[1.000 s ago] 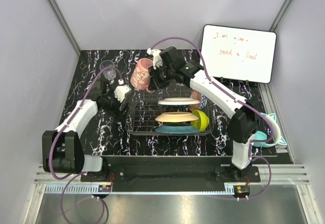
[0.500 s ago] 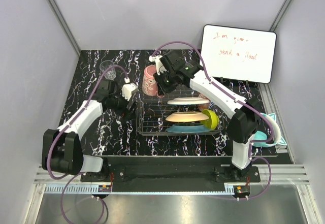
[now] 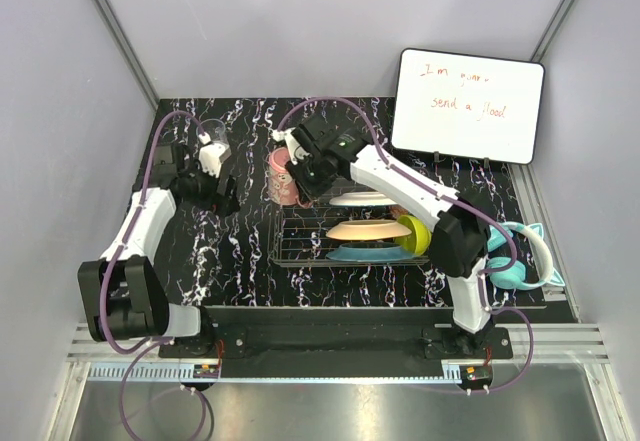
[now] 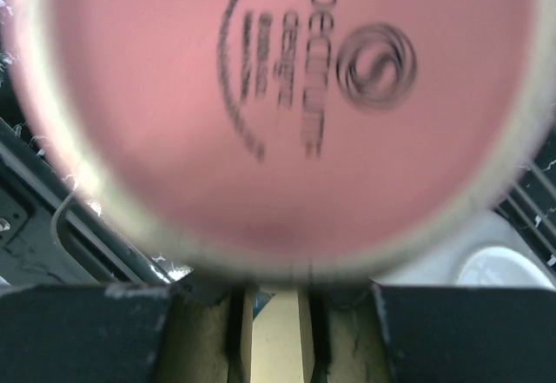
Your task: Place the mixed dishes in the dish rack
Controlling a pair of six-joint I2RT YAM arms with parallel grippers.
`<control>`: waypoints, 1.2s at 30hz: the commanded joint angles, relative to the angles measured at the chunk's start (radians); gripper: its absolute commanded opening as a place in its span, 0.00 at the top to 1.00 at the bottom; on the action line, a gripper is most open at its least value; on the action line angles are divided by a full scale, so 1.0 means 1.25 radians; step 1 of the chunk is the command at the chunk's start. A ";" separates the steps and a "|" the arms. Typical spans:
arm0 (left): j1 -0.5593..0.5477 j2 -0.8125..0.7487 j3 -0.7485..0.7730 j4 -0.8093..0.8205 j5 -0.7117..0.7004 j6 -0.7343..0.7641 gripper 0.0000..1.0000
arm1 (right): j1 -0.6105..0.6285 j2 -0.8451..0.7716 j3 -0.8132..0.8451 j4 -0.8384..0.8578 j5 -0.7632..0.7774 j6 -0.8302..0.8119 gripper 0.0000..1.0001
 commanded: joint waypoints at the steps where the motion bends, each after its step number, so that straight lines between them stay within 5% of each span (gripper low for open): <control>1: 0.009 0.000 0.017 0.012 0.033 -0.005 0.01 | 0.028 0.010 0.048 0.049 0.024 -0.015 1.00; 20: 0.021 -0.014 -0.045 0.053 0.038 -0.005 0.01 | 0.030 -0.124 -0.043 0.021 0.083 -0.008 1.00; 36: 0.021 -0.021 -0.050 0.064 0.033 0.003 0.01 | 0.053 -0.025 -0.059 0.037 0.073 -0.003 1.00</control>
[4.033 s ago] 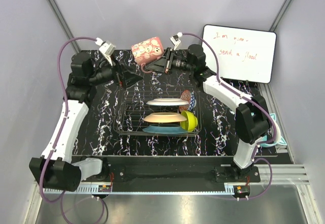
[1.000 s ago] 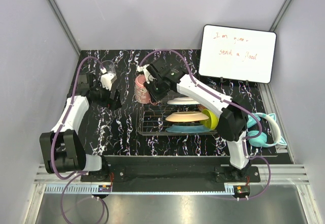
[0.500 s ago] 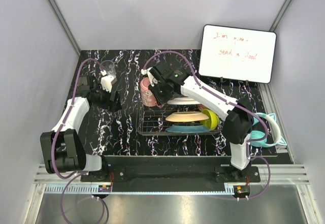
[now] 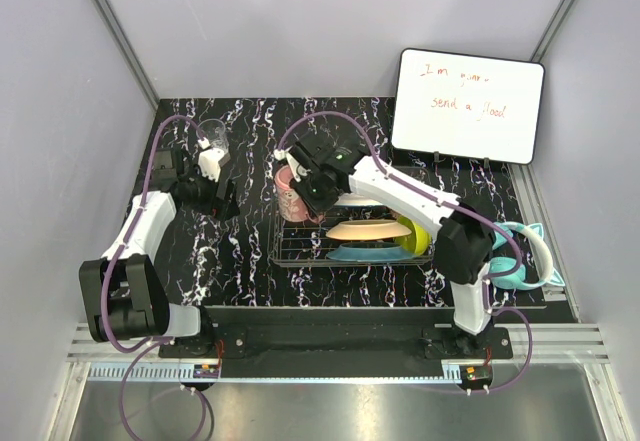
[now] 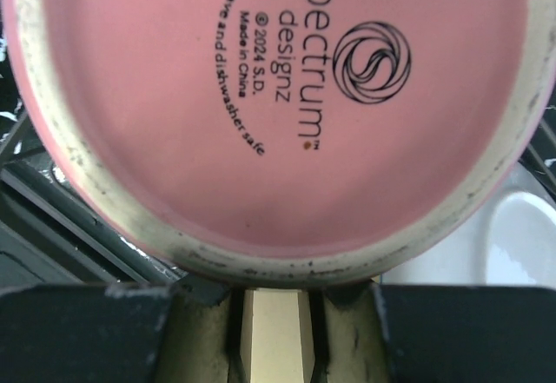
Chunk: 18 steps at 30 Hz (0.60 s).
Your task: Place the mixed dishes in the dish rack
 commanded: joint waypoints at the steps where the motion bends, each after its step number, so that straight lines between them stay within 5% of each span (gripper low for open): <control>1: 0.006 -0.023 -0.014 0.039 0.024 0.005 0.01 | 0.013 0.017 0.034 0.071 -0.007 0.001 1.00; 18: 0.019 -0.030 -0.023 0.038 0.023 0.013 0.01 | 0.030 0.103 0.022 0.078 0.068 -0.003 1.00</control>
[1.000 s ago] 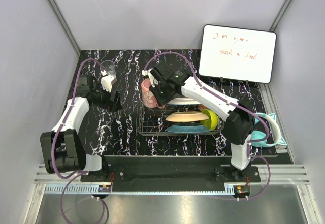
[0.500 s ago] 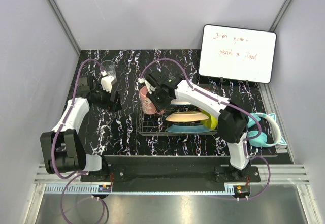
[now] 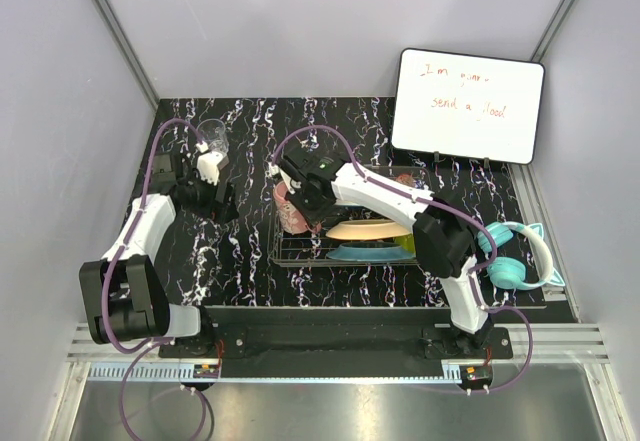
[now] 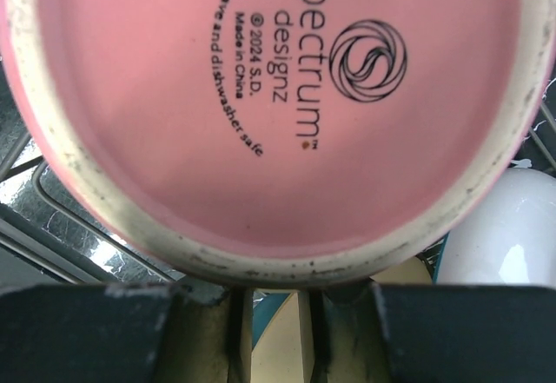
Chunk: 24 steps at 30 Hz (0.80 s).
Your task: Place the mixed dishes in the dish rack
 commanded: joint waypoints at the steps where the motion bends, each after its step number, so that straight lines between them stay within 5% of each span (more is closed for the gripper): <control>1: 0.009 -0.025 0.002 0.031 0.023 0.014 0.01 | 0.011 0.003 0.019 0.058 0.036 -0.005 0.97; 3: 0.009 -0.024 0.006 0.029 0.023 0.016 0.01 | 0.011 0.007 0.020 0.045 0.035 -0.005 0.69; 8: 0.012 -0.019 0.021 0.023 0.022 0.014 0.01 | 0.015 -0.017 -0.008 0.036 0.040 -0.010 0.31; 24: 0.013 -0.007 0.042 0.020 0.023 0.011 0.01 | 0.038 -0.135 -0.031 0.014 0.025 0.025 0.28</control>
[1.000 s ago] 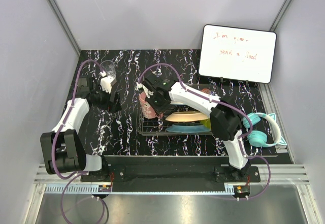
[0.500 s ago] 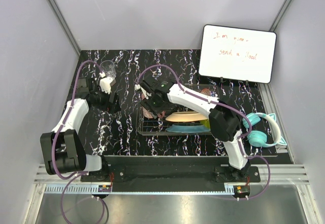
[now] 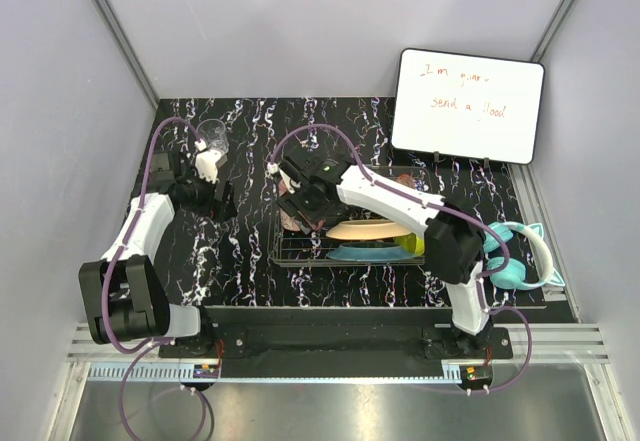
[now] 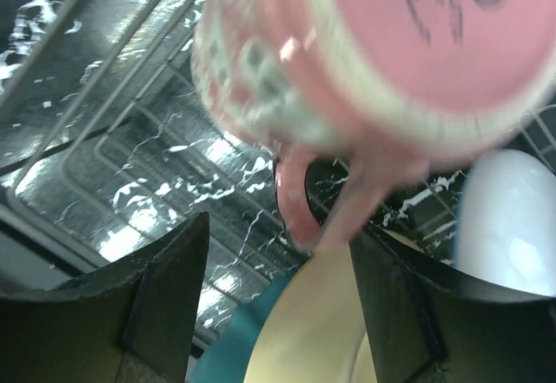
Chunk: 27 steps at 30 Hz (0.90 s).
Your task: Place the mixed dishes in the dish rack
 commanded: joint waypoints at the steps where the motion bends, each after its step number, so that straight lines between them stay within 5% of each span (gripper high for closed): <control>1: 0.004 -0.005 0.033 0.023 0.024 0.010 0.01 | 0.020 -0.100 -0.008 -0.005 0.003 0.021 0.27; 16: 0.003 -0.005 0.030 0.023 0.021 0.013 0.01 | 0.004 -0.054 0.164 0.035 0.136 -0.045 0.21; 27: 0.009 -0.010 0.021 0.023 0.016 0.015 0.01 | -0.045 0.058 0.261 0.122 0.035 -0.036 0.24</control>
